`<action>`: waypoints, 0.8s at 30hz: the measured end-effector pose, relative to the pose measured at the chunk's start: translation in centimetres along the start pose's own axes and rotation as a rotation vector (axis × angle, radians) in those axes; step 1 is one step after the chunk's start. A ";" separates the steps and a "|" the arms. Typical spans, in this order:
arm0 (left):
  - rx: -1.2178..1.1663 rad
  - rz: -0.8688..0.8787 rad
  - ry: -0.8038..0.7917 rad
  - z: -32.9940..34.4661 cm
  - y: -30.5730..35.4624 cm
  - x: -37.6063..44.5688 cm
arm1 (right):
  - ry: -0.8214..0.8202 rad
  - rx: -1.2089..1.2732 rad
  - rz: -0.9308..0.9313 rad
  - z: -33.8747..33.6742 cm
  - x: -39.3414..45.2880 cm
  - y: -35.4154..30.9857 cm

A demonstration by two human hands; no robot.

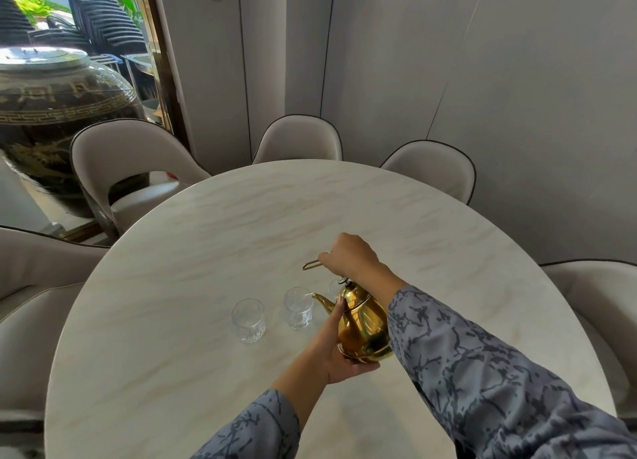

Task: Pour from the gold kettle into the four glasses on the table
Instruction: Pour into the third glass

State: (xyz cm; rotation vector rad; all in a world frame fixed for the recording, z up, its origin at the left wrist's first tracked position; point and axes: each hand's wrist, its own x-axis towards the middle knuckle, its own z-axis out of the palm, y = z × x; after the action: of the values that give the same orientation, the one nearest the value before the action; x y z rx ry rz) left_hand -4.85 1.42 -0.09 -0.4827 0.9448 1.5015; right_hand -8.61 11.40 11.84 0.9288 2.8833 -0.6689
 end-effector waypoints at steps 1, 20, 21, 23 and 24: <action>0.006 0.000 0.003 0.0 0.0 -0.1 | -0.001 0.002 0.000 0.0 0.0 0.0; -0.047 -0.010 -0.052 1.0 0.4 -0.9 | -0.003 -0.046 -0.006 -1.5 -0.3 -1.3; -0.052 -0.013 -0.058 1.0 0.5 -0.9 | -0.005 -0.050 -0.008 -1.7 -0.3 -1.4; -0.054 -0.016 -0.061 1.1 0.6 -1.0 | -0.005 -0.057 -0.016 -2.0 -0.4 -1.6; -0.053 -0.018 -0.064 1.1 0.6 -1.1 | -0.006 -0.060 -0.018 -2.1 -0.4 -1.6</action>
State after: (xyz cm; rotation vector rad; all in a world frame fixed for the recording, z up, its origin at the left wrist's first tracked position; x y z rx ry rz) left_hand -5.02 1.67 1.61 -0.4775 0.8506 1.5201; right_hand -9.00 10.86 14.41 0.8928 2.8931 -0.5813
